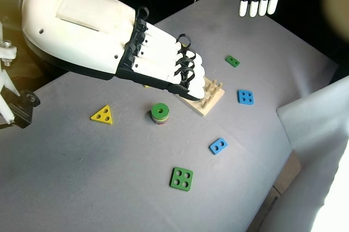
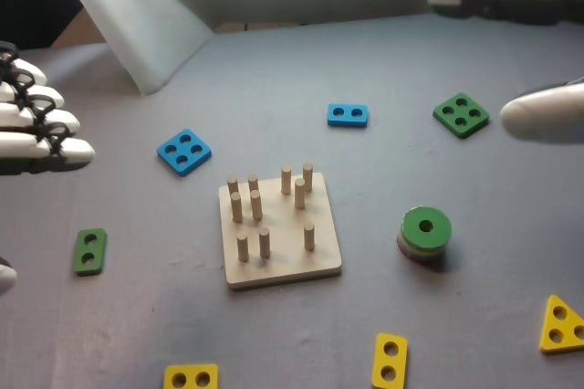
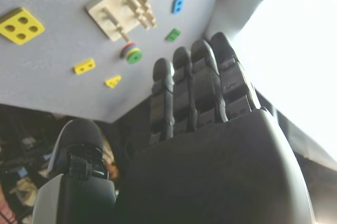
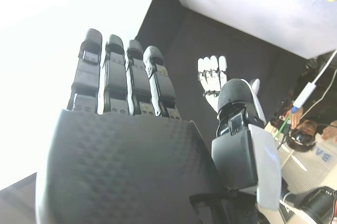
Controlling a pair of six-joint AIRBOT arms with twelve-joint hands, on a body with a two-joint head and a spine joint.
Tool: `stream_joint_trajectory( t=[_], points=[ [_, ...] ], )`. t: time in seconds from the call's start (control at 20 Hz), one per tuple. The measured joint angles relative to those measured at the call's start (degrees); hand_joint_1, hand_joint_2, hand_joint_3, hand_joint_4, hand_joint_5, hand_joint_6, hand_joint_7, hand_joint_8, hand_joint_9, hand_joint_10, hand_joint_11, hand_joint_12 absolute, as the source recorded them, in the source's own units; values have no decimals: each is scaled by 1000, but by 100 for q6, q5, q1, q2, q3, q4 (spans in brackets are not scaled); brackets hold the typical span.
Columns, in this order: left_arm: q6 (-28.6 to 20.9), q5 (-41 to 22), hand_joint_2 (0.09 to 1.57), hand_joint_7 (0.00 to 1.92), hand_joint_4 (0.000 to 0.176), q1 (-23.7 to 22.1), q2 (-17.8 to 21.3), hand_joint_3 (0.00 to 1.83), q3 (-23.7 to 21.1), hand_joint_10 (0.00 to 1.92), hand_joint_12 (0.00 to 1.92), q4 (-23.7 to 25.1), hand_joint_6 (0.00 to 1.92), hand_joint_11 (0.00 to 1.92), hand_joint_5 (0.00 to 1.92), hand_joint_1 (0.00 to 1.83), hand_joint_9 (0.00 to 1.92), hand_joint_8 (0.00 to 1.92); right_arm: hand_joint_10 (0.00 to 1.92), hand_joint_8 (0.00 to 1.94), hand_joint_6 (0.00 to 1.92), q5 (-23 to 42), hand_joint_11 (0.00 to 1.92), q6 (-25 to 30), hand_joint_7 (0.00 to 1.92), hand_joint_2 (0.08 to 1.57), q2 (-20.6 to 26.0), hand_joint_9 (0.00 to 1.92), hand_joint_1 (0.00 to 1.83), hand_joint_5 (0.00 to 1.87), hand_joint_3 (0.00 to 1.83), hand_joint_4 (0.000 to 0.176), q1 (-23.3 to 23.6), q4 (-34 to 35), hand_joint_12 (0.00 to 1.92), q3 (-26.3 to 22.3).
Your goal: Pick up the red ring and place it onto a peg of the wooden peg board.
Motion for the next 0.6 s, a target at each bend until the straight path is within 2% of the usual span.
stream_joint_trajectory(
  t=[0.1,0.2,0.3,0.35,0.4,0.45,0.5,0.55,0.6],
  points=[
    [4,39,1278,271,0,0,-26,0,-20,8,465,0,4,0,282,0,211,6,4,3,1,-17,0,-79,86,1252,-85,71,0,104,0,0,-87,-11,230,0],
    [-2,164,1282,279,0,0,-48,1,-24,9,467,-9,5,0,285,0,216,8,2,0,0,-94,0,-181,59,1199,-188,31,0,87,0,0,-186,4,150,0],
    [13,317,1283,292,0,0,-48,1,-28,8,482,-33,7,0,302,0,227,7,0,0,4,-232,0,-295,49,1102,-310,3,90,108,0,0,-264,0,66,2],
    [50,367,1283,299,0,0,-48,1,-28,9,482,-35,7,0,304,0,231,9,0,0,5,-251,0,-297,42,991,-356,0,144,144,0,6,-282,11,66,9],
    [46,407,1282,300,0,0,-48,0,-28,8,479,-35,5,0,302,0,230,8,0,2,1,-256,0,-306,26,950,-389,0,154,141,0,11,-282,15,12,20],
    [37,472,1282,299,0,0,-48,0,-28,4,448,-35,2,0,299,0,224,5,0,0,2,-286,6,-313,11,901,-431,0,129,145,0,53,-293,15,5,20],
    [0,584,1282,292,0,0,-48,0,-28,0,426,-35,0,0,295,0,217,1,0,0,0,-356,0,-313,1,891,-492,0,103,131,0,68,-326,20,0,20],
    [-57,682,1284,289,0,0,-48,1,-28,0,421,-42,0,0,294,0,216,0,0,0,11,-426,0,-310,0,856,-544,0,99,157,0,96,-378,33,0,22],
    [-94,811,1285,288,0,0,-48,1,-28,2,422,-52,0,0,295,0,219,0,0,0,7,-538,0,-315,0,826,-625,0,99,194,0,110,-461,46,0,31]
  ],
)
